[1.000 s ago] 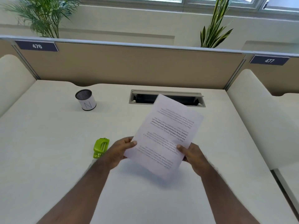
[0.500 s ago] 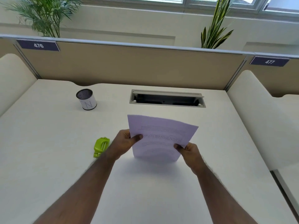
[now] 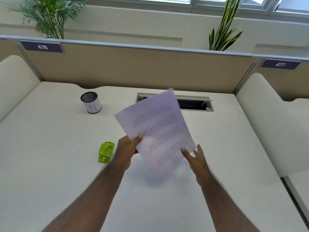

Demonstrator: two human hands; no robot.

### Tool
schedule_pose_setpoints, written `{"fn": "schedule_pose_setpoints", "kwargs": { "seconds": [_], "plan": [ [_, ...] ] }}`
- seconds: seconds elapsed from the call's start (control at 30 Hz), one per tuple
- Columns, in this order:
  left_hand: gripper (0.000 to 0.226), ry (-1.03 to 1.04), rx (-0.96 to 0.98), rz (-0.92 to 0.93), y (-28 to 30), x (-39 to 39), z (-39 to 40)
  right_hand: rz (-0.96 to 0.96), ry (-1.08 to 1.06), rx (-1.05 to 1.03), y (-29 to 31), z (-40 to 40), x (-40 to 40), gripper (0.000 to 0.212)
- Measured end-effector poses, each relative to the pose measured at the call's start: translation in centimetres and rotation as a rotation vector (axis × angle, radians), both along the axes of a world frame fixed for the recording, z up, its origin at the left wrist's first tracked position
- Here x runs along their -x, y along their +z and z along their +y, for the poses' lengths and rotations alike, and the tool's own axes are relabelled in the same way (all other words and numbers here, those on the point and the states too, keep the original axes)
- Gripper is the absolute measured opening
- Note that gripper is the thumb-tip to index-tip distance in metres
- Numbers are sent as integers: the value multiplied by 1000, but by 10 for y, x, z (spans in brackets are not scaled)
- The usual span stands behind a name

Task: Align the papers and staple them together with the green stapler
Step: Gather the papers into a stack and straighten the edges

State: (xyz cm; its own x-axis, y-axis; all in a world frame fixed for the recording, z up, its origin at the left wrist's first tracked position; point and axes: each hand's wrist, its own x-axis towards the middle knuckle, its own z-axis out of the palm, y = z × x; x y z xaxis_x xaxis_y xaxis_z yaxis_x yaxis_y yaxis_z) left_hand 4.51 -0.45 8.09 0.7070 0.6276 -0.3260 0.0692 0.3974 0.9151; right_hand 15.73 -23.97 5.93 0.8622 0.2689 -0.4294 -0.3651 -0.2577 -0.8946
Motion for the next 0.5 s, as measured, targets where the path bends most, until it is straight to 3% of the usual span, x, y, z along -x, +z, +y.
{"fn": "schedule_pose_setpoints", "kwargs": {
  "seconds": [0.07,0.17,0.37,0.5],
  "plan": [
    [22,63,245,-42,-6,3,-11,225,93,-89,-7,-2,8,74],
    [27,49,386,-5,-18,12,-23,374,60,-298,-17,-3,14,43],
    [17,0,382,3,-24,25,16,151,81,-235,-8,-22,2,35],
    [27,-185,127,60,-13,30,60,36,110,-208,8,-31,-11,25]
  ]
}}
